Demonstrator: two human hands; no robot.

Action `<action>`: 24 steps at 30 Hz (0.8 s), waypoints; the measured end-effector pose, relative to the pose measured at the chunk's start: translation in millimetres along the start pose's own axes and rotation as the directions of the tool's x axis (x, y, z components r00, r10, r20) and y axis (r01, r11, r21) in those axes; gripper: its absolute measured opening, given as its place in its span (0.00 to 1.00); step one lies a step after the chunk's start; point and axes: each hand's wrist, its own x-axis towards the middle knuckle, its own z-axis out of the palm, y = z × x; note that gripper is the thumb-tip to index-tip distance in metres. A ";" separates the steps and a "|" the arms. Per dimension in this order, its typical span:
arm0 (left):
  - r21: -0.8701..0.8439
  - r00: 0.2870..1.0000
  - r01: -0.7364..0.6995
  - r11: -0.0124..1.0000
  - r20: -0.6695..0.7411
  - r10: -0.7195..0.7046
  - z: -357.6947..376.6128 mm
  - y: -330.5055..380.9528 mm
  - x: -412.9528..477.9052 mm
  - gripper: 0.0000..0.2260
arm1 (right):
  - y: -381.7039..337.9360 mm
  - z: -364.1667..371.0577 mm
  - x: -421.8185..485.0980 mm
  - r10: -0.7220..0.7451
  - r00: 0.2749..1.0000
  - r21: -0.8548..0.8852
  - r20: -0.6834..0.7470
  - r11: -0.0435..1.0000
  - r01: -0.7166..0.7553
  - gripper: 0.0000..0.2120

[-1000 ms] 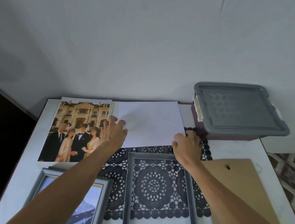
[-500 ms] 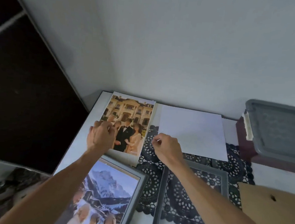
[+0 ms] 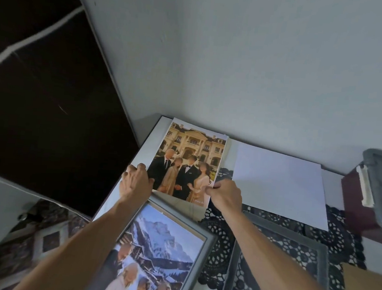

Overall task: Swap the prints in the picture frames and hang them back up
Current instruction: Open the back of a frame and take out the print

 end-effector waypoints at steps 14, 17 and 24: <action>0.065 0.992 -0.096 0.993 -0.080 0.101 -5.9 14.3 -8.4 0.21 | -3.8 -19.0 -1.8 0.092 0.995 0.405 -0.027 0.911 -0.074 0.06; -0.066 0.964 -0.252 0.966 -0.104 0.244 -14.2 38.0 -19.5 0.14 | -5.7 -27.4 -4.2 0.099 0.995 0.651 0.012 0.754 -0.082 0.07; -0.425 0.893 -0.425 0.799 -0.054 0.446 -32.1 119.9 -71.0 0.20 | -1.3 -65.6 -41.0 -0.058 0.965 0.699 -0.256 0.678 0.226 0.07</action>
